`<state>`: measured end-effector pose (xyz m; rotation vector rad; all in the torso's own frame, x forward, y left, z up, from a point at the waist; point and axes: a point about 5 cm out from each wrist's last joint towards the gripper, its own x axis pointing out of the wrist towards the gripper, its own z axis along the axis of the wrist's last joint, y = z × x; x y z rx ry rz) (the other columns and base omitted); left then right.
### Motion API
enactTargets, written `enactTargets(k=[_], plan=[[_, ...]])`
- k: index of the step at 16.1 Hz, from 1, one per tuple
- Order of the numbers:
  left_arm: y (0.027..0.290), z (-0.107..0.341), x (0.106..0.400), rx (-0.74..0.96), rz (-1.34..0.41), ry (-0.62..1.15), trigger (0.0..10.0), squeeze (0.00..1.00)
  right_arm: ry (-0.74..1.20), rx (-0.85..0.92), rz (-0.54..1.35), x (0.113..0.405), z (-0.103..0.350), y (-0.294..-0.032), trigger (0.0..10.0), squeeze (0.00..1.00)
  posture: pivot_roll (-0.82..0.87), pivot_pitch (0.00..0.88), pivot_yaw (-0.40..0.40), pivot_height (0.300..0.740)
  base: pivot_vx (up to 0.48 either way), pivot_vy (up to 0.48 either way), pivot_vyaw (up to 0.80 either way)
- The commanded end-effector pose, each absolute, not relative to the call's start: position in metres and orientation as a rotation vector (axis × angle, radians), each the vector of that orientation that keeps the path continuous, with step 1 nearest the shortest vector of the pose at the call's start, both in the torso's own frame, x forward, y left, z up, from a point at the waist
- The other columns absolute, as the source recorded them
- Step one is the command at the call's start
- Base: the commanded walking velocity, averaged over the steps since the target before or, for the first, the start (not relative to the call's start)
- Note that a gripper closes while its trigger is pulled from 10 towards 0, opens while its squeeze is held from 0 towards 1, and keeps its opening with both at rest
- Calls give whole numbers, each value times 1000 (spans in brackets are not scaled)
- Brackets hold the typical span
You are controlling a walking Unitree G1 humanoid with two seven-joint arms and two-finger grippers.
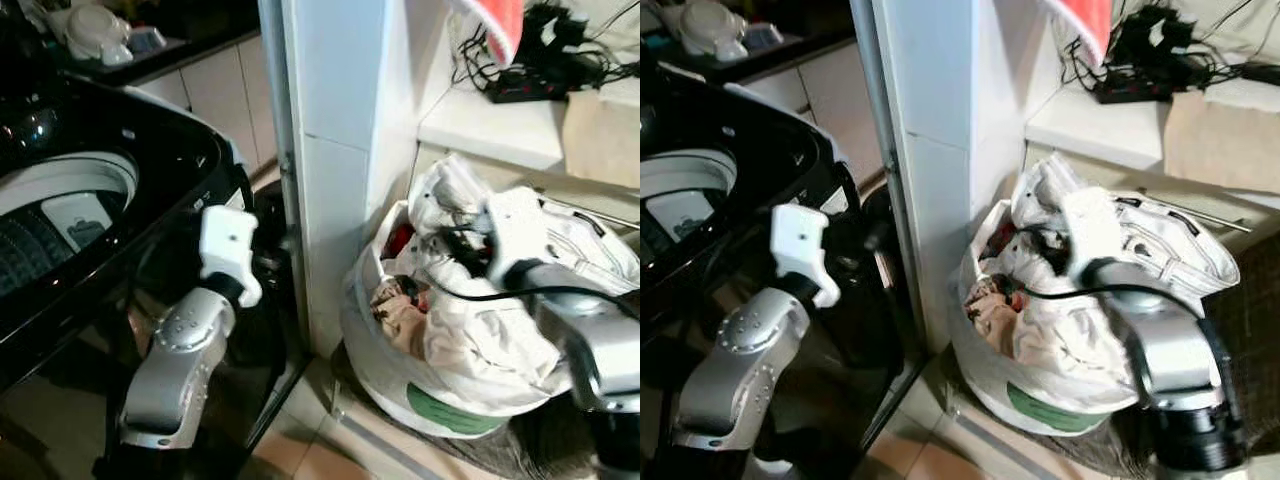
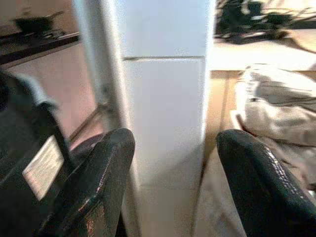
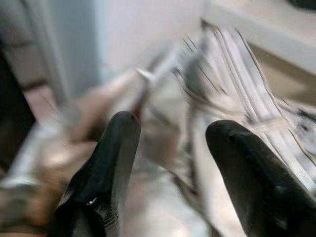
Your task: Clothes washing
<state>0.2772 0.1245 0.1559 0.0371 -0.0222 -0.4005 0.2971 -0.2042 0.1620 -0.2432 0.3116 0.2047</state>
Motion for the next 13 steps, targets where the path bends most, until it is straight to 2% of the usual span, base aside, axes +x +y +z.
enactTargets(k=[1, 3, 6, 8, 9, 10, 12, 13], plan=[[123, 164, 277, 73, -441, -73, 10000, 0, 313, -257, 150, 305, 164, -220, 10000, 1000, -81, 0, 71, 740, 0, 0, 0], [124, 163, 278, 102, -473, -74, 10000, 0, 369, -363, 114, 310, 155, -236, 10000, 1000, -78, 0, 72, 740, 0, 0, 0], [118, 163, 271, 96, -619, -48, 10000, 0, 440, -420, 127, 319, 136, -246, 10000, 1000, -73, 0, 72, 740, 0, 0, 0], [118, 162, 270, 114, -653, -46, 10000, 0, 460, -461, 166, 325, 124, -248, 10000, 1000, -62, 0, 65, 740, 0, 0, 0], [121, 162, 270, 119, -649, -44, 10000, 0, 476, -444, 166, 326, 120, -250, 10000, 369, -56, 0, 60, 740, 0, 0, 0], [123, 163, 270, 118, -647, -42, 10000, 0, 488, -457, 170, 326, 117, -253, 10000, 0, -52, 0, 57, 740, 0, 0, 0], [126, 162, 269, 111, -650, -29, 10000, 0, 497, -569, 174, 327, 112, -259, 10000, 0, -52, 0, 55, 740, 0, 0, 0], [127, 161, 268, 109, -646, -22, 10000, 0, 494, -590, 177, 327, 111, -261, 9216, 0, -52, 0, 55, 740, 0, 0, 0]])
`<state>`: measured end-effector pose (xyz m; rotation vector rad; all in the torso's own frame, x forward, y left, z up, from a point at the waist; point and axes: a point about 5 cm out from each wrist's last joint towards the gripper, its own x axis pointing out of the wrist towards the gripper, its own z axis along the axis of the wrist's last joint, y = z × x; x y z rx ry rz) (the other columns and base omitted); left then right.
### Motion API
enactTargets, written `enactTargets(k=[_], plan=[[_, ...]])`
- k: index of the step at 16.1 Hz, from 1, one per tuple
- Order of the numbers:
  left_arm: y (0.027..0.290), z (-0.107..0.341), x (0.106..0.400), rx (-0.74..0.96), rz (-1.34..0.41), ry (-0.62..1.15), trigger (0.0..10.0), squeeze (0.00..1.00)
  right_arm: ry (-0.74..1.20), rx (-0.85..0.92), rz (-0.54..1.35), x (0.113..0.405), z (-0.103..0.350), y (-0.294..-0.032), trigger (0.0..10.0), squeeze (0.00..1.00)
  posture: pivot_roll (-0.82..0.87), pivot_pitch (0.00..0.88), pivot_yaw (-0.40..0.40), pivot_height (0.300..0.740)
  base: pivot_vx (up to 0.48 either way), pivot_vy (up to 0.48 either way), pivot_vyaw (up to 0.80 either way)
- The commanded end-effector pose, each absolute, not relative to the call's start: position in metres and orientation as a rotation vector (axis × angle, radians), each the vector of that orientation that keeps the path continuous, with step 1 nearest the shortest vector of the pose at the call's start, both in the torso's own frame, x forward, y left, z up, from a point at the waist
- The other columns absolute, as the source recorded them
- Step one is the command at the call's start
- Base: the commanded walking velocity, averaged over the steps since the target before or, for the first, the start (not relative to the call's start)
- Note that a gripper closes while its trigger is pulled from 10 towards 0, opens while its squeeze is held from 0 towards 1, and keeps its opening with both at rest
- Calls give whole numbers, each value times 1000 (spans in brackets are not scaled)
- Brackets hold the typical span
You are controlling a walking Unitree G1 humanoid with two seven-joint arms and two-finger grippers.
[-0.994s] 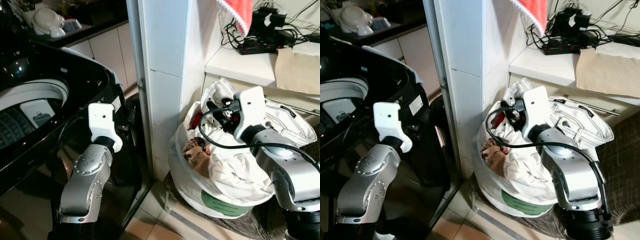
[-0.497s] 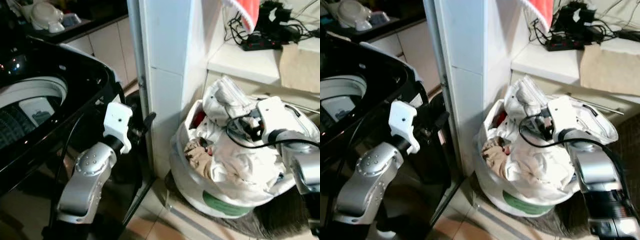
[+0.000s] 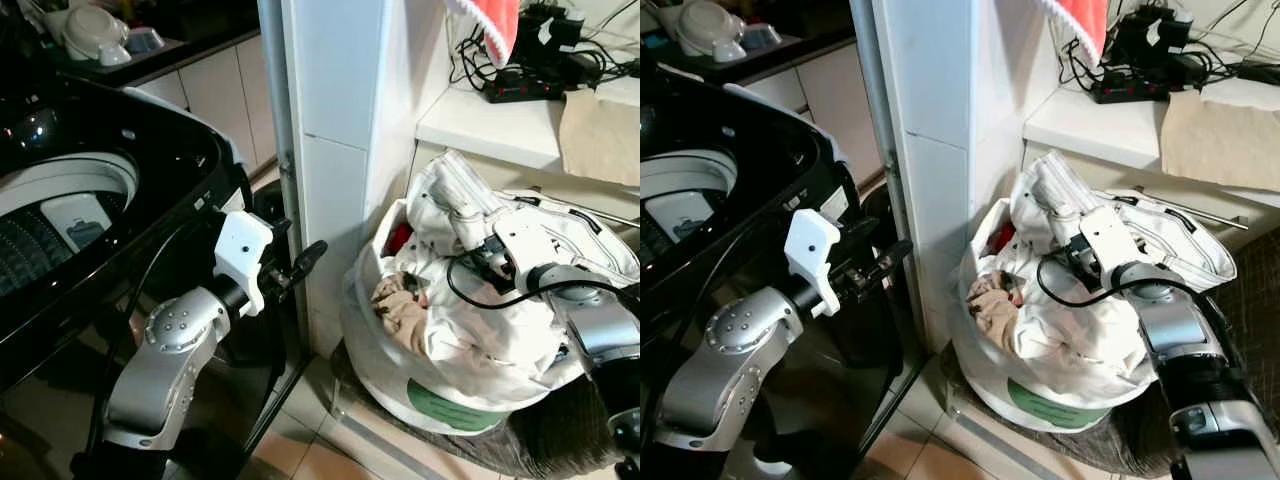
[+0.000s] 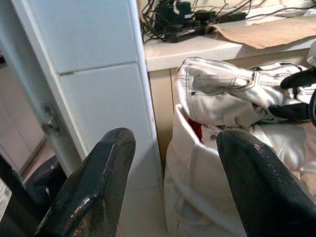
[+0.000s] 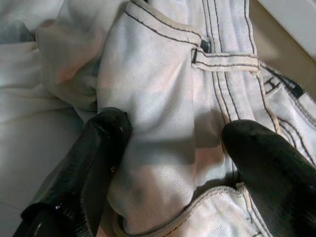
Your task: Clothes washing
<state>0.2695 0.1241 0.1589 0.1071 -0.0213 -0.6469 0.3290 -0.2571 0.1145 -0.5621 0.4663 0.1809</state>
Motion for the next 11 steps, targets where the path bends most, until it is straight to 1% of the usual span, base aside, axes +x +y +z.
enactTargets(k=[1, 2, 3, 4, 8, 9, 11], plan=[[127, 160, 268, 110, -640, -16, 10000, 0, 492, -593, 180, 328, 110, -262, 3451, 0, -52, 0, 55, 740, 0, 0, 0], [127, 159, 268, 111, -636, -15, 10000, 0, 491, -594, 183, 328, 109, -262, 667, 0, -53, 0, 52, 740, 0, 0, 0], [127, 158, 268, 111, -624, -14, 10000, 0, 491, -595, 185, 328, 109, -263, 0, 0, -52, 0, 48, 740, 0, 0, 0], [128, 157, 269, 102, -584, -10, 10000, 0, 485, -610, 194, 328, 108, -264, 0, 0, -52, 0, 48, 740, 0, 0, 0], [126, 155, 267, 94, -581, 0, 10000, 0, 474, -633, 204, 330, 108, -263, 0, 0, -53, 0, 35, 740, 0, 0, 0], [126, 155, 266, 92, -581, 1, 10000, 0, 447, -641, 225, 331, 109, -260, 0, 0, -53, 0, 35, 740, 0, 0, 0], [125, 155, 267, 90, -579, 1, 10000, 0, 465, -634, 219, 331, 108, -261, 0, 0, -53, 0, 35, 740, 0, 0, 0]])
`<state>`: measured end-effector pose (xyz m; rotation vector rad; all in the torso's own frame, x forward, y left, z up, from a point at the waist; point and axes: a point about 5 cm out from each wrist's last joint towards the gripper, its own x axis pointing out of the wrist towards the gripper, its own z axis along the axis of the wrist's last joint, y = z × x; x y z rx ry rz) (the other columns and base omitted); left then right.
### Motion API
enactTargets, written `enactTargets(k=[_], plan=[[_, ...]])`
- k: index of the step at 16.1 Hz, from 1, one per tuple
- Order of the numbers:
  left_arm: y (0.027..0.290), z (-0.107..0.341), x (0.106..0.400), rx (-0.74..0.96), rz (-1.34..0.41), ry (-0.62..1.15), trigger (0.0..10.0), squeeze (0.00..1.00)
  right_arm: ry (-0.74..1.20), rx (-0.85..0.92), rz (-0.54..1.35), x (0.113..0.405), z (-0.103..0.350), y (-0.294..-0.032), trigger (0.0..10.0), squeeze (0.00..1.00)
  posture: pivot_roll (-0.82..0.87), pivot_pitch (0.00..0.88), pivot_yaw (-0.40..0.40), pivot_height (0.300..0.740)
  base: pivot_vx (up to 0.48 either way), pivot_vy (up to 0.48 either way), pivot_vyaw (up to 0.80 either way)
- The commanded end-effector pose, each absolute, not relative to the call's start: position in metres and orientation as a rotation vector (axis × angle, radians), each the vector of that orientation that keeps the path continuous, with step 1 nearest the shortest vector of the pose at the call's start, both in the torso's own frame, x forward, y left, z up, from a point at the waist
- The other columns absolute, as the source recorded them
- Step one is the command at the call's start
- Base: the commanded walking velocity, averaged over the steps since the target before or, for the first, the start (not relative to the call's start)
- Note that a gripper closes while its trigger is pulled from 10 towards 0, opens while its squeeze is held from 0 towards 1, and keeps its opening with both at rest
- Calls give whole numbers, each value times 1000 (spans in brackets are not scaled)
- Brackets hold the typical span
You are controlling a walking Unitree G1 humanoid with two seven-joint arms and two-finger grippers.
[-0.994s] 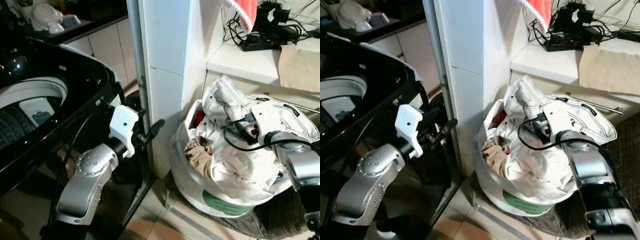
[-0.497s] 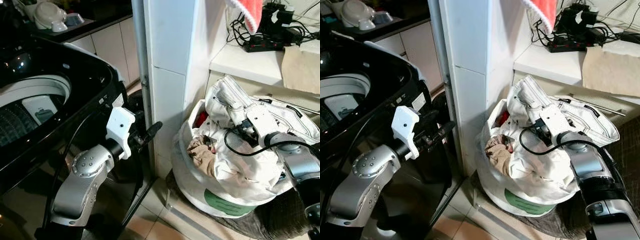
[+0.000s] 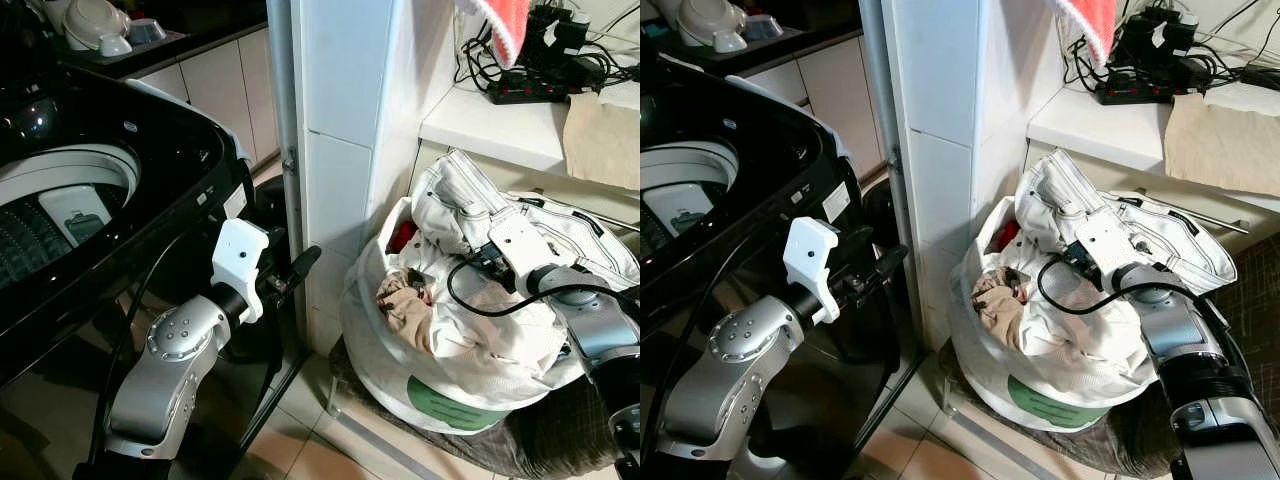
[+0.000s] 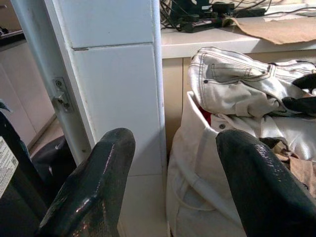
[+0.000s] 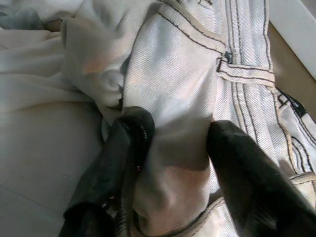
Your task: Clothes washing
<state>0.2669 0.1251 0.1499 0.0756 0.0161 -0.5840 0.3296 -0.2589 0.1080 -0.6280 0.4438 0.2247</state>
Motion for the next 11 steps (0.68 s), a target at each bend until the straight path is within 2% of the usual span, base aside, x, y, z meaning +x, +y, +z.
enactTargets(k=[1, 11], plan=[[125, 155, 267, 91, -580, 1, 10000, 0, 464, -635, 218, 331, 108, -262, 0, 0, -53, 0, 35, 740, 0, 0, 0], [124, 155, 268, 68, -576, 10, 10000, 0, 447, -564, 235, 331, 112, -260, 0, 0, -54, 0, 43, 740, 0, 0, 0]])
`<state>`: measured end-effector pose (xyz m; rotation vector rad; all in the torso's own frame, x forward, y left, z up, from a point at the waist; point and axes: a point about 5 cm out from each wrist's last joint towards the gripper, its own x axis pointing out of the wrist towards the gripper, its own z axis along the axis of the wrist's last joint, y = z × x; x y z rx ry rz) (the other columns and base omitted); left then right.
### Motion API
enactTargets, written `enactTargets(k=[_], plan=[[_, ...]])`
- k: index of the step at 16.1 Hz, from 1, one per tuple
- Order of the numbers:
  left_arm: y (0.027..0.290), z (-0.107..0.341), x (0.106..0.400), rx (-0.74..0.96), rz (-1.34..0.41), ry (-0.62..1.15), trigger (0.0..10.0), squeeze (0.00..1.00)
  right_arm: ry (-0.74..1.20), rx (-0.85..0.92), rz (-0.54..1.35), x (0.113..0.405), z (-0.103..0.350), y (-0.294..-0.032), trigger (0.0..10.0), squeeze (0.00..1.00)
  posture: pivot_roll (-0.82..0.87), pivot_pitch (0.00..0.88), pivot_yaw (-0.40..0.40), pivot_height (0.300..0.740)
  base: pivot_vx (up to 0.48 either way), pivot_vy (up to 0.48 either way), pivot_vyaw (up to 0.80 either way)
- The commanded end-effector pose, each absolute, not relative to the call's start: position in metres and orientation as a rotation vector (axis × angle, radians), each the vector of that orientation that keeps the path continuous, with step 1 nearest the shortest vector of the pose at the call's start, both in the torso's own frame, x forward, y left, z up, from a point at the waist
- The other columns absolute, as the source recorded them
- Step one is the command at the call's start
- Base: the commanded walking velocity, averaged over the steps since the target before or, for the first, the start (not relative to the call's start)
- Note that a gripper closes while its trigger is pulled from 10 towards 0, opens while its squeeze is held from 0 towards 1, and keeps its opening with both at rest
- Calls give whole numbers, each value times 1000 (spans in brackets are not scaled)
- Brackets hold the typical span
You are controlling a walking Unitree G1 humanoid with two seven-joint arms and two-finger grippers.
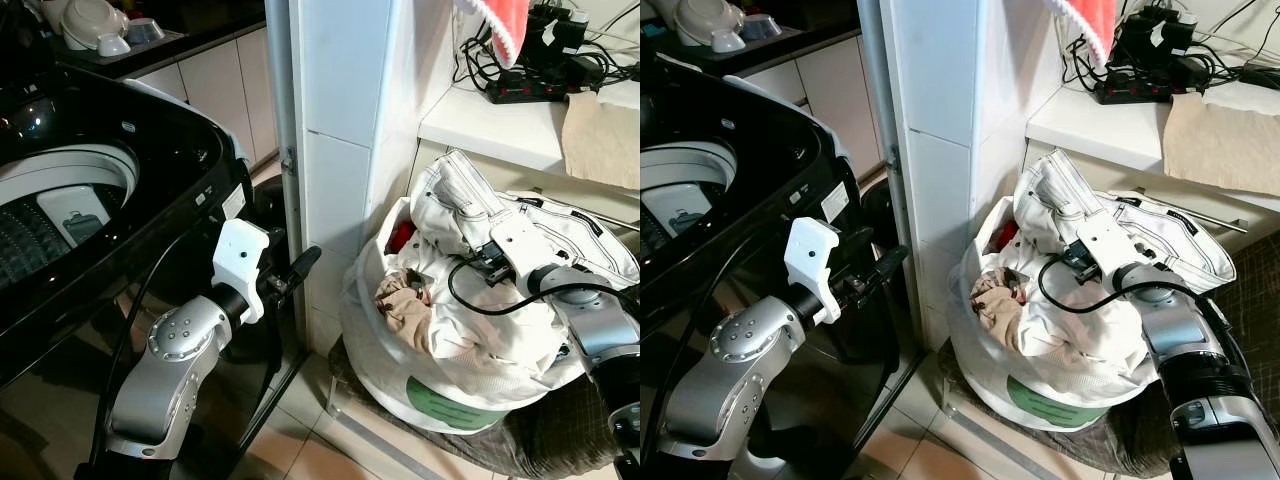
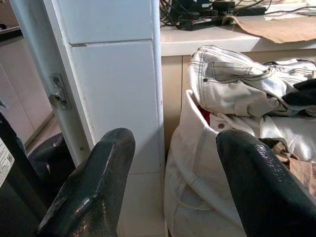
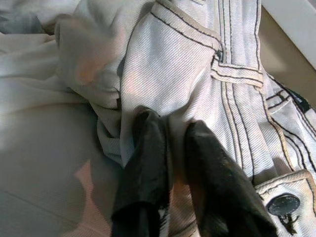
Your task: Clothes washing
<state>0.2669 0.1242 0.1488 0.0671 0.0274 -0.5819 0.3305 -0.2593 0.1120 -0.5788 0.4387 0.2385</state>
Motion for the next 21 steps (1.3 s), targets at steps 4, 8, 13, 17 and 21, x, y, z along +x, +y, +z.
enactTargets(k=[4, 8, 13, 17, 21], plan=[[129, 165, 274, 89, -482, -103, 10000, 0, 305, -420, 301, 331, 161, -249, 0, 0, -59, 0, 49, 740, 0, 0, 0], [121, 199, 281, 53, -435, -327, 10000, 0, 86, -216, 418, 325, 234, -234, 0, 0, -72, 0, 55, 740, 0, 0, 0], [89, 233, 278, 131, -716, -388, 10000, 0, -164, 3, 663, 311, 306, -199, 0, 0, -73, 0, 44, 740, 0, 0, 0], [71, 272, 284, 105, -759, -560, 10000, 0, -306, 143, 793, 301, 346, -181, 0, 0, -77, 0, 40, 740, 0, 0, 0], [54, 292, 282, 6, -870, -627, 10000, 0, -335, 218, 936, 289, 356, -162, 0, 0, -77, 0, 34, 740, 0, 0, 0]])
